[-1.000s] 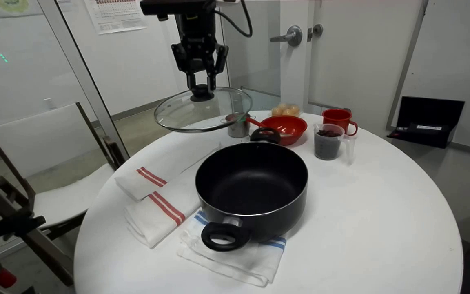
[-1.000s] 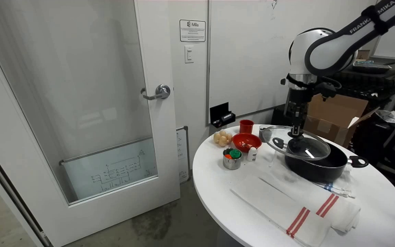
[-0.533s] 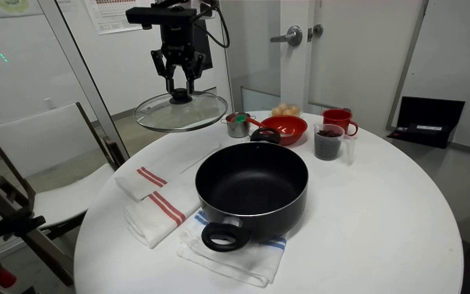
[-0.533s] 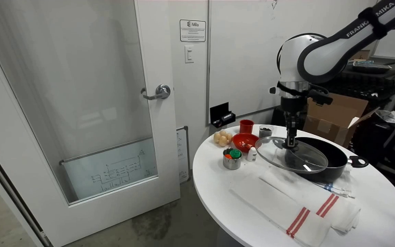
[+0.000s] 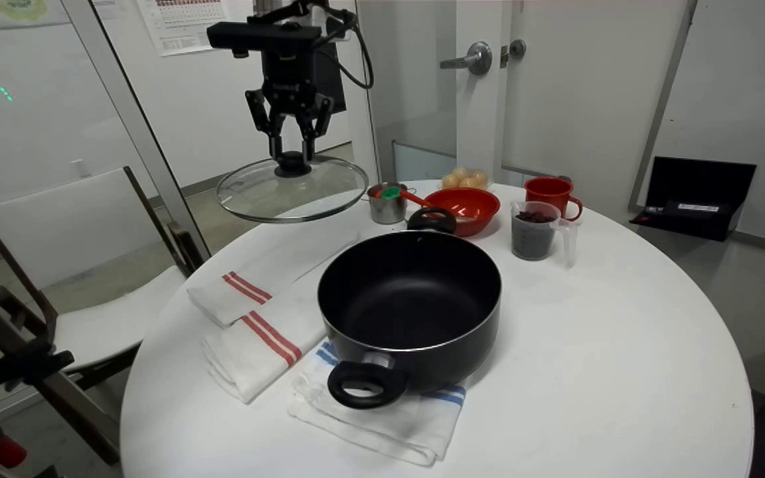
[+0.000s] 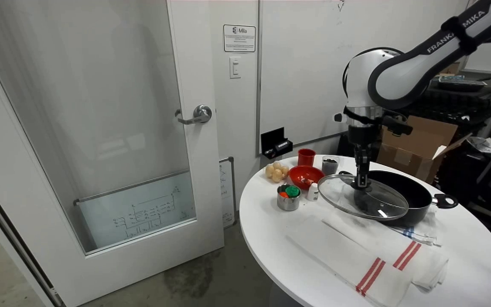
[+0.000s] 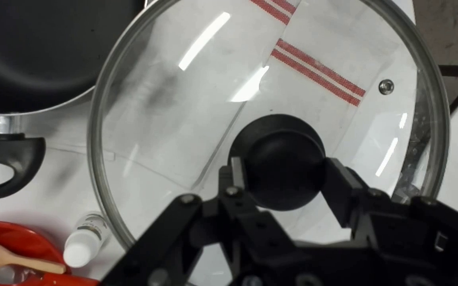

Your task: Remove the glass lid from the black pot and put it on the table

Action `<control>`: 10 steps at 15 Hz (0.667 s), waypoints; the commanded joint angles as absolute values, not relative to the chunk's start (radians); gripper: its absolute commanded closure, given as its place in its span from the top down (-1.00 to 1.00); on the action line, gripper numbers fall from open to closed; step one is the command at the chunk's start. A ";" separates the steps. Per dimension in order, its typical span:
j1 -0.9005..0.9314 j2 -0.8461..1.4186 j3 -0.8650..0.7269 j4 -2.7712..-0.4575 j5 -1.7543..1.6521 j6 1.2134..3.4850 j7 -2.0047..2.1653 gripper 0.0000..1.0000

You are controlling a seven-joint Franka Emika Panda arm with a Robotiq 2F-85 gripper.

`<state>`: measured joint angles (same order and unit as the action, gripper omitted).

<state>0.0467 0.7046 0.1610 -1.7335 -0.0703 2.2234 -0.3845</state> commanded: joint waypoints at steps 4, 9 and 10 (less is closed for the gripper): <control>0.072 0.801 0.166 -1.689 -0.080 2.224 -0.387 -0.50; 0.105 0.861 0.162 -1.646 -0.106 2.214 -0.382 -0.50; 0.112 0.875 0.158 -1.636 -0.115 2.221 -0.380 -0.50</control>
<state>0.0936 0.8389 0.1631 -1.6938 -0.0866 2.2362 -0.3845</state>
